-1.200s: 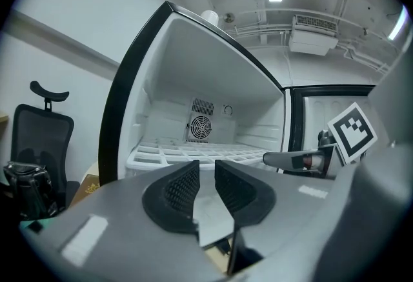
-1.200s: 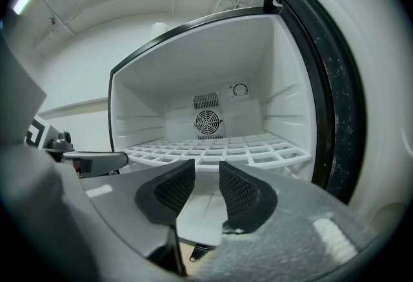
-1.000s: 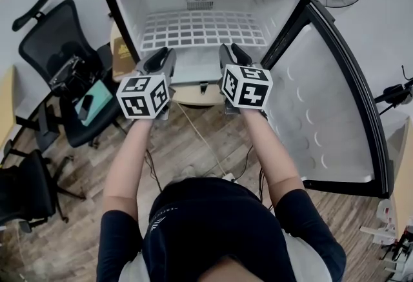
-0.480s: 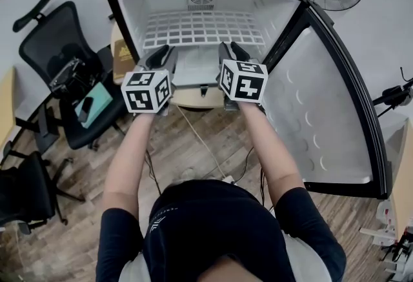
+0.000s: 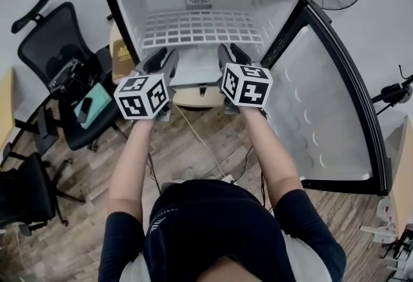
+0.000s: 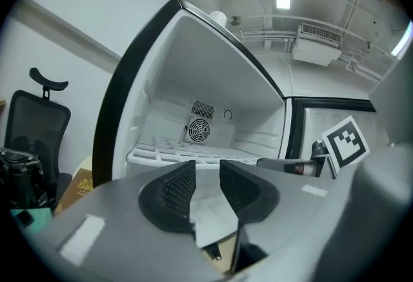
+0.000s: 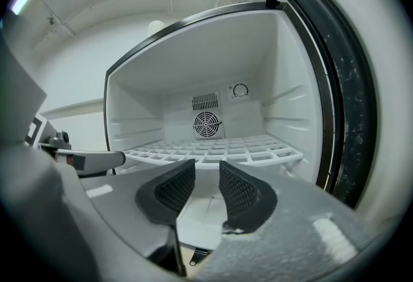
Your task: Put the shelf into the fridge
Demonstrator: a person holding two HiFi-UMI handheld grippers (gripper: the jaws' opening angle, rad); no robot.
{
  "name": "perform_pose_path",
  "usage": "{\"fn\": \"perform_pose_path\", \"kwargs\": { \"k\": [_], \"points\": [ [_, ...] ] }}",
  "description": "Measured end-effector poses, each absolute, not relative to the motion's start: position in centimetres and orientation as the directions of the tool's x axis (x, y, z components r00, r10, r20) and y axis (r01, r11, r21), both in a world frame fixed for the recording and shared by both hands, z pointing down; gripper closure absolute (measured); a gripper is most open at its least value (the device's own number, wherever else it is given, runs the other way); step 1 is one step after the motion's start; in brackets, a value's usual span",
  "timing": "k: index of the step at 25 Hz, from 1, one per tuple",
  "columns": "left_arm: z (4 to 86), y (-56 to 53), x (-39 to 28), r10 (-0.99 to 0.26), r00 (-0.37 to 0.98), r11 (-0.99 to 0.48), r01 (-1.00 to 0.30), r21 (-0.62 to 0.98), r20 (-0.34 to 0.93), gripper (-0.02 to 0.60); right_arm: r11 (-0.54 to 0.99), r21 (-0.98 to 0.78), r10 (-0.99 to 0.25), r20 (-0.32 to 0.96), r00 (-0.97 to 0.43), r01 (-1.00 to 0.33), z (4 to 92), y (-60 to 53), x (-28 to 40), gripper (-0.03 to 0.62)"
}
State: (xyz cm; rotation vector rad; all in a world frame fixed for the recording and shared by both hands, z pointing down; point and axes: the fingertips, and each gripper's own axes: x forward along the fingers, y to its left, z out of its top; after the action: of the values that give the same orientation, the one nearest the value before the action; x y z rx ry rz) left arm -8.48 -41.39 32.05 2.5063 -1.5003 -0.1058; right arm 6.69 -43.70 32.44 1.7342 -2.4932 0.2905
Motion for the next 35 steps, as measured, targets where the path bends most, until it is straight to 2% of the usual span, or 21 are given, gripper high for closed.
{"fn": "perform_pose_path", "kwargs": {
  "k": [5,16,35],
  "points": [
    [31.5,-39.0,-8.9,-0.875,0.484,-0.466,-0.846,0.258,0.005,0.491,0.355,-0.124,-0.918,0.143,-0.371,-0.927,31.8,-41.6,7.2,0.491],
    [30.6,-35.6,-9.3,-0.888,0.460,-0.455,-0.863,0.219,-0.031,0.549,0.369,-0.096,-0.916,0.128,-0.379,-0.924,31.9,-37.7,8.1,0.522],
    [31.4,-31.4,-9.4,-0.879,0.476,-0.466,-0.858,0.214,-0.006,0.569,0.358,-0.182,-0.918,0.113,-0.381,-0.916,32.9,-33.7,10.4,0.557]
  ]
}}
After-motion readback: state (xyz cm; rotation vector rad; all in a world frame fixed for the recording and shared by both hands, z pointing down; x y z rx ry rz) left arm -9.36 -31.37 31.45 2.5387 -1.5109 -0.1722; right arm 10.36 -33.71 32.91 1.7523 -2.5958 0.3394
